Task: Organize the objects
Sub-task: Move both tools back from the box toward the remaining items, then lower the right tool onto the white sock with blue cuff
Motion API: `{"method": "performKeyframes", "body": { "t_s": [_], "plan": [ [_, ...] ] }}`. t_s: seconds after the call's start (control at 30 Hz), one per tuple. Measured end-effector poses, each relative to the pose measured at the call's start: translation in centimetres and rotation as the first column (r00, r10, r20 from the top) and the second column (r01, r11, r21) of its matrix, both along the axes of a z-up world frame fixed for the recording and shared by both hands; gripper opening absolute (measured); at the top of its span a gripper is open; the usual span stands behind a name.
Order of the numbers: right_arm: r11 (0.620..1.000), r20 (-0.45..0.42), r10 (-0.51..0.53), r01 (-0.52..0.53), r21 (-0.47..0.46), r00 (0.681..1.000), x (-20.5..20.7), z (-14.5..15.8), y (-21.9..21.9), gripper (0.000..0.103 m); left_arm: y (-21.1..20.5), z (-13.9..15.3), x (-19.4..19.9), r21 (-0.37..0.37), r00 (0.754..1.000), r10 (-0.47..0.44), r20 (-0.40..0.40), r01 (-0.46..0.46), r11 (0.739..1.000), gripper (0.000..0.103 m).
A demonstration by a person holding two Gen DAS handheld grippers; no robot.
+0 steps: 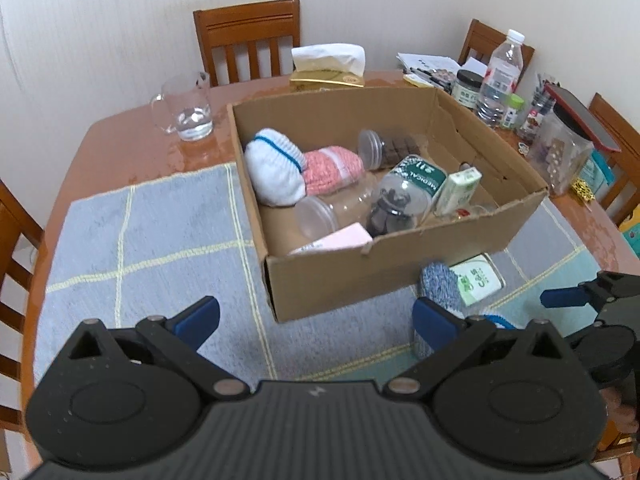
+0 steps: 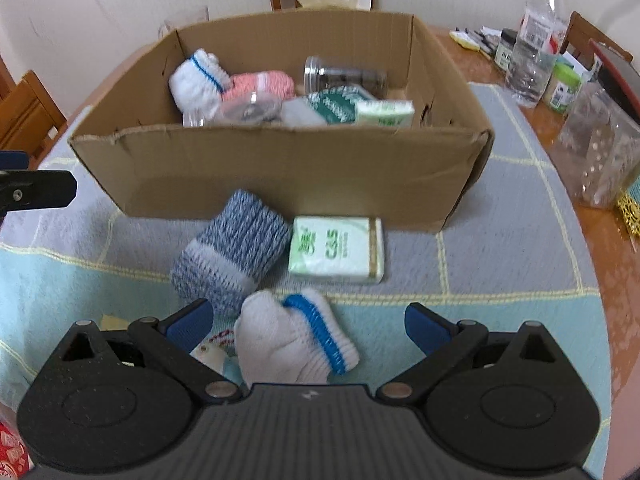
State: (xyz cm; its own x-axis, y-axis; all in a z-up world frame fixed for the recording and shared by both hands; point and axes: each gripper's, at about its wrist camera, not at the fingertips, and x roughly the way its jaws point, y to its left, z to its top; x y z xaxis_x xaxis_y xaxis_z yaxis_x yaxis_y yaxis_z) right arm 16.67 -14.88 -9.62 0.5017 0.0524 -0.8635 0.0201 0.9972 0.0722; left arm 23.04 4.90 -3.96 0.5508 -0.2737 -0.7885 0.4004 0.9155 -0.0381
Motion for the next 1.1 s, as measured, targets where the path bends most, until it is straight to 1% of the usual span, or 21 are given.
{"method": "performKeyframes", "body": {
  "t_s": [0.27, 0.47, 0.57, 0.67, 0.77, 0.87, 0.93, 1.1],
  "plan": [
    [0.999, -0.038, 0.034, -0.035, -0.033, 0.999, 0.7, -1.5, 1.6, 0.103, 2.1, -3.3, -0.8, 0.006, 0.995, 0.084, -0.05, -0.083, 0.997, 0.102],
    [0.997, -0.053, 0.054, -0.057, -0.048, 0.997, 1.5, -3.0, 2.2, 0.103, 3.3, -5.5, -1.8, 0.018, 0.983, 0.145, -0.11, -0.144, 0.989, 0.102],
    [0.994, -0.057, 0.064, -0.068, -0.082, 0.996, 1.8, -3.7, 2.4, 0.103, 3.5, -6.1, -2.2, 0.018, 0.977, 0.17, -0.129, -0.169, 0.986, 0.102],
    [0.992, -0.051, 0.071, -0.076, -0.103, 0.996, 1.8, -3.9, 2.2, 0.103, 3.2, -6.4, -2.5, 0.014, 0.973, 0.181, -0.141, -0.181, 0.983, 0.102],
    [0.995, -0.051, 0.061, -0.065, -0.08, 0.997, 1.7, -4.1, 1.5, 0.103, 2.9, -6.6, -2.7, 0.006, 0.972, 0.182, -0.146, -0.183, 0.983, 0.102],
    [0.995, -0.051, 0.04, -0.044, -0.09, 0.998, 1.7, -4.2, 0.7, 0.103, 2.4, -6.9, -2.9, 0.001, 0.973, 0.177, -0.152, -0.179, 0.984, 0.102],
    [0.996, -0.052, 0.039, -0.043, -0.083, 0.998, 1.7, -4.2, 0.1, 0.103, 2.0, -6.9, -2.9, 0.003, 0.973, 0.171, -0.152, -0.173, 0.985, 0.102],
    [0.994, -0.05, 0.036, -0.041, -0.1, 0.998, 1.2, -3.9, -1.1, 0.103, 1.0, -7.1, -3.2, 0.005, 0.976, 0.151, -0.154, -0.152, 0.988, 0.102]
  ]
}}
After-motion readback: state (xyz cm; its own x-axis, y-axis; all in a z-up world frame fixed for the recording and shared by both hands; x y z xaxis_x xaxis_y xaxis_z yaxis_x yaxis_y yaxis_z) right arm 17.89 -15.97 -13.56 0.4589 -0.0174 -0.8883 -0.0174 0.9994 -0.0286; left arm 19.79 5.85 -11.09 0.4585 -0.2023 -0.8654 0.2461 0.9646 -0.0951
